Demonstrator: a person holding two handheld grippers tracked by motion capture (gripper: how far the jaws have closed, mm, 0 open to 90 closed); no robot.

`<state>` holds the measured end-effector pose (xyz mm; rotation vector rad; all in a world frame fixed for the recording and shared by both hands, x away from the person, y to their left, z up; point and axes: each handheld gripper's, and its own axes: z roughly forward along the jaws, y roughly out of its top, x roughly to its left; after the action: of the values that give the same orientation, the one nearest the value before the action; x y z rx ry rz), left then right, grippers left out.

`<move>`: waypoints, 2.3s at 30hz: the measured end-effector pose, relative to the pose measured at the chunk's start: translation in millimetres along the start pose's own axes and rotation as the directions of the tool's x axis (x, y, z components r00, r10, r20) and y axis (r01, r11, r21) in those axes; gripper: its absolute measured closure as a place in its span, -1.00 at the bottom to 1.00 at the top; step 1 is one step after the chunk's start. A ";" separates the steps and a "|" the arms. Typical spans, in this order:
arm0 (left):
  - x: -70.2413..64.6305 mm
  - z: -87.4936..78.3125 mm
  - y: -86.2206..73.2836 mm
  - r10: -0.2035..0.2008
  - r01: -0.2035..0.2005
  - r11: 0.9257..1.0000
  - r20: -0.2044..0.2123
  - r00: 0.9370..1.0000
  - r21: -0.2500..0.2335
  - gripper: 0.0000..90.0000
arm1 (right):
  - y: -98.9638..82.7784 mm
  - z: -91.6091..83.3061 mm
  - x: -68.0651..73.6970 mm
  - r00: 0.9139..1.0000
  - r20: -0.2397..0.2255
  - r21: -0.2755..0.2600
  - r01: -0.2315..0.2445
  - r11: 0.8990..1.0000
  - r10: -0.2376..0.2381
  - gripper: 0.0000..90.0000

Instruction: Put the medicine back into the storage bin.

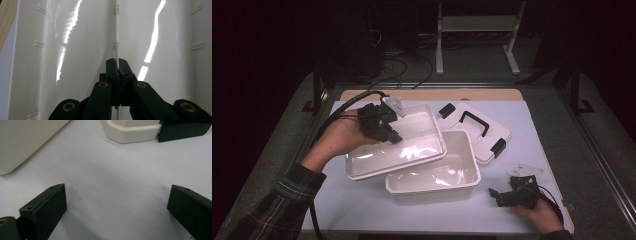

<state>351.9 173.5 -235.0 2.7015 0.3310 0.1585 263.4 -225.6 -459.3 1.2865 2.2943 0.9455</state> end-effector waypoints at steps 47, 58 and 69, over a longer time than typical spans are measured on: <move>20.3 -3.8 -173.3 -0.341 0.345 0.938 -0.101 0.934 0.021 0.97 | -0.2 0.0 0.1 1.000 0.001 0.000 0.000 1.000 0.000 -0.96; 18.6 50.1 -194.4 -0.373 0.377 0.925 -0.078 0.924 0.045 0.97 | -0.2 0.0 0.0 1.000 0.000 0.000 0.000 1.000 0.000 -0.96; 21.4 82.6 -211.6 -0.408 0.415 0.907 -0.097 0.908 0.072 0.97 | -0.2 0.0 0.0 1.000 0.000 0.000 0.000 1.000 0.000 -0.96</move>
<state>341.9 334.6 -396.1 2.6446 0.9442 0.1288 263.3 -225.7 -459.5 1.2862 2.2939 0.9455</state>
